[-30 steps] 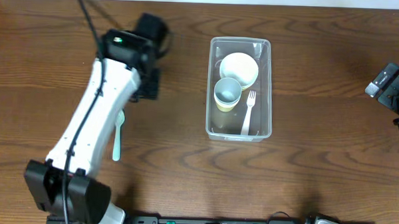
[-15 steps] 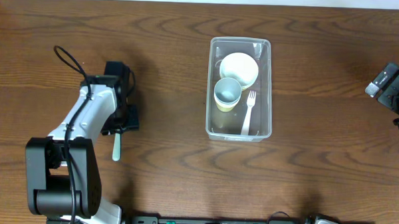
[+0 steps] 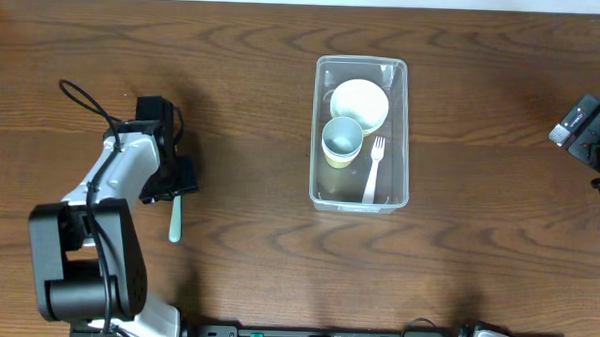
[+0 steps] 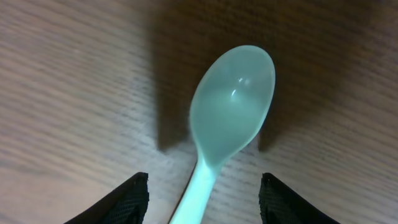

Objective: Pack container
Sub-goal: 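Move the left gripper to the mint-green spoon and grasp it, then carry the mint-green spoon into the container beside the fork and release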

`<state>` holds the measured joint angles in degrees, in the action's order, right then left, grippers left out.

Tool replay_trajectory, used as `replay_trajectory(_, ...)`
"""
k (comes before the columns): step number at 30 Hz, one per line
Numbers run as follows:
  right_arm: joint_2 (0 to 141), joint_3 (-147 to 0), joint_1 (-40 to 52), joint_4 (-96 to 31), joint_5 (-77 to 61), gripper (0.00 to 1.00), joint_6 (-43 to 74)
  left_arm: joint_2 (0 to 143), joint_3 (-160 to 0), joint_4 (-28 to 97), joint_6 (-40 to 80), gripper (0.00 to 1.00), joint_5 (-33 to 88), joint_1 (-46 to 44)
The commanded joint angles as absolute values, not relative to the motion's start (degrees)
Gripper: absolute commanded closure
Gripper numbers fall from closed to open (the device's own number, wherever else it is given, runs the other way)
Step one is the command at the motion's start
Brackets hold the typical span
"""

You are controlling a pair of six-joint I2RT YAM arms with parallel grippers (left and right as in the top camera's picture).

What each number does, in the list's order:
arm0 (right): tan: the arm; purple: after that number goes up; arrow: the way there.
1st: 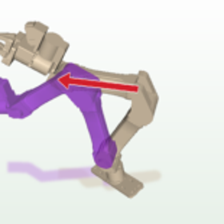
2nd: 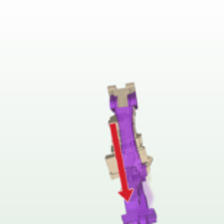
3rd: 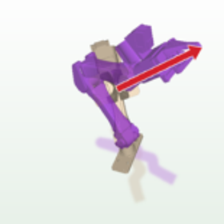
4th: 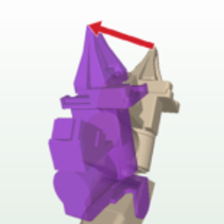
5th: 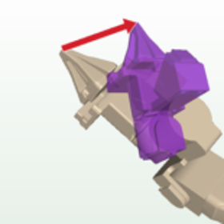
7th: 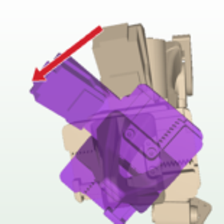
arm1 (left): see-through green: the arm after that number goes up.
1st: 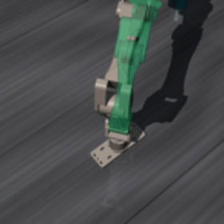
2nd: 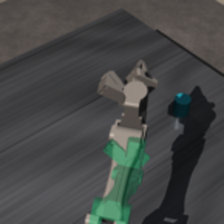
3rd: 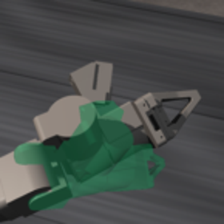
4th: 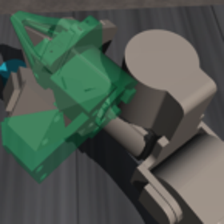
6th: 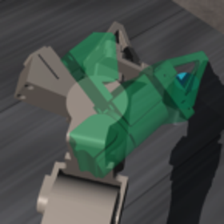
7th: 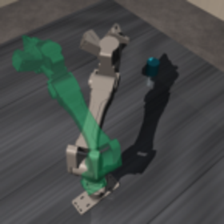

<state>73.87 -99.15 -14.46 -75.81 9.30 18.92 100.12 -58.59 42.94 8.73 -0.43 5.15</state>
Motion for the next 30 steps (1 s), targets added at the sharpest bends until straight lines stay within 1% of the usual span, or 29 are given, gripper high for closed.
replay_trajectory(1,73.49,-99.15,-14.87,-75.9,10.07,0.01,19.7,102.26,-58.57,42.68,7.51,0.42,0.71,5.34)
replay_trajectory(5,73.49,-99.15,-14.87,-75.92,10.09,0.01,19.68,103.22,-58.57,42.74,7.53,0.44,0.71,5.34)
replay_trajectory(8,73.49,-99.15,-14.87,-75.9,10.07,0.01,19.7,103.22,-58.57,42.76,7.53,0.55,0.73,5.34)
replay_trajectory(13,73.49,-99.15,-14.9,-75.92,10.07,0.01,19.7,103.22,-58.57,43.09,7.53,0.75,0.95,5.34)
replay_trajectory(15,73.49,-99.15,-14.9,-75.92,10.07,0.01,19.7,103.22,-58.57,43.24,7.53,0.81,1.15,5.34)
replay_trajectory(16,73.49,-99.15,-14.9,-75.92,10.07,0.01,19.7,103.22,-58.57,43.38,7.53,0.82,1.48,5.34)
replay_trajectory(17,73.49,-99.15,-14.87,-75.92,10.09,0.01,19.7,103.22,-58.57,43.4,7.51,0.86,2.26,5.34)
replay_trajectory(21,73.49,-99.15,-14.9,-75.9,10.07,0.01,19.7,103.22,-58.57,43.66,7.51,0.93,4.08,5.34)
replay_trajectory(23,73.49,-99.15,-14.9,-75.92,10.07,0.01,19.7,103.2,-58.57,44.07,7.51,0.94,5.28,5.34)
replay_trajectory(27,73.49,-99.15,-14.87,-75.92,10.07,0.01,19.7,103.09,-60.51,47.44,7.53,0.94,9.13,5.28)
replay_trajectory(30,73.49,-99.15,-14.87,-75.92,10.07,0.01,19.7,102.39,-65.04,52.03,7.2,0.94,11.49,4.49)
